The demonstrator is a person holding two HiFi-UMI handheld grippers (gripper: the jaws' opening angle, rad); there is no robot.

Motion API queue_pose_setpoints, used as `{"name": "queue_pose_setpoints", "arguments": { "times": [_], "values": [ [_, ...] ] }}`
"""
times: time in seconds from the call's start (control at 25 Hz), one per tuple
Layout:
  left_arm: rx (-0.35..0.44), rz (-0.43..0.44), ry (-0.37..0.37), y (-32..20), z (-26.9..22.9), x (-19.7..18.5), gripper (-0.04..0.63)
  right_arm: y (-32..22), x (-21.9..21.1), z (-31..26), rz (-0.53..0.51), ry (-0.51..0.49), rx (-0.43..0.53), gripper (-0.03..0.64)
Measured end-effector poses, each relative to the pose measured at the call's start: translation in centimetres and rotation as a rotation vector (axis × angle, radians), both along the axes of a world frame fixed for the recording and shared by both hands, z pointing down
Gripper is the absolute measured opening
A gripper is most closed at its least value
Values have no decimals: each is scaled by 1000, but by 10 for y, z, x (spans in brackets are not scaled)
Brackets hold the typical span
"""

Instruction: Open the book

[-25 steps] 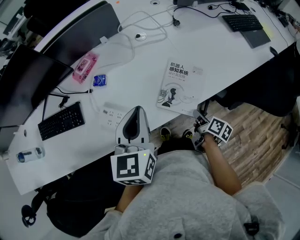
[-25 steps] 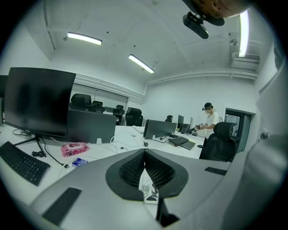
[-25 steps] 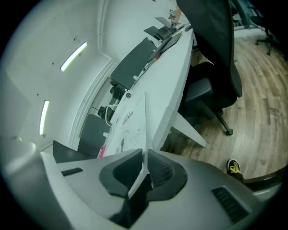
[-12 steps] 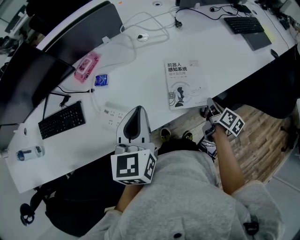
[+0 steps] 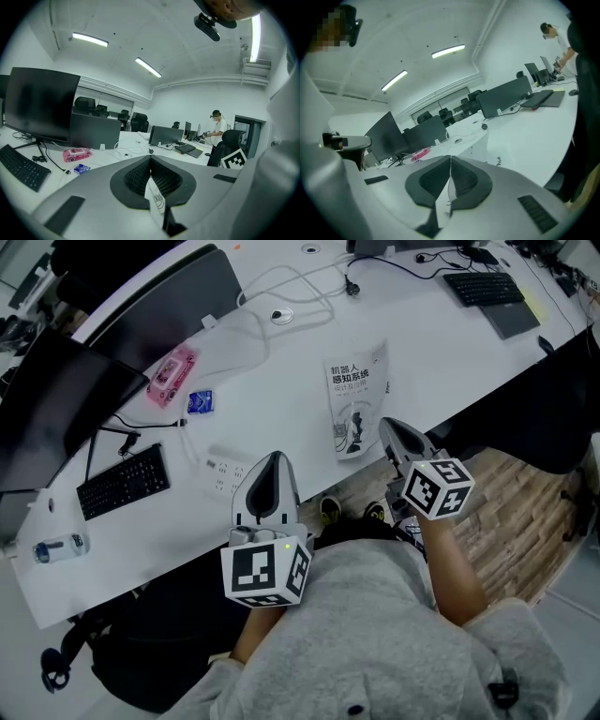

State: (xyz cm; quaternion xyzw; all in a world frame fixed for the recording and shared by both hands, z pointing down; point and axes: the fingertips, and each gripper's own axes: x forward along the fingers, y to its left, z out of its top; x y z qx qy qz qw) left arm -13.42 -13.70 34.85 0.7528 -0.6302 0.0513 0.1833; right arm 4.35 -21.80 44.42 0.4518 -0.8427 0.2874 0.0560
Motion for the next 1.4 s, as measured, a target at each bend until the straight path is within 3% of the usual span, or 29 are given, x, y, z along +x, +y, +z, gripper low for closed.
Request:
{"name": "queue_pose_setpoints", "arguments": {
  "times": [0.16, 0.32, 0.56, 0.72, 1.0, 1.4],
  "values": [
    [7, 3, -5, 1, -2, -1, 9, 11, 0, 18, 9, 35, -23, 31],
    [6, 9, 7, 0, -1, 0, 9, 14, 1, 21, 23, 2, -36, 31],
    [18, 18, 0, 1, -6, 5, 9, 17, -72, 5, -159, -24, 9, 31],
    [29, -4, 0, 3, -7, -2, 9, 33, -125, 16, -277, -41, -9, 31],
    [24, -13, 0, 7, -7, -5, 9, 66, -176, 70, -408, -8, -151, 32],
    [23, -15, 16, 6, -6, -8, 9, 65, -200, 136, -386, -29, -471, 34]
  ]
}}
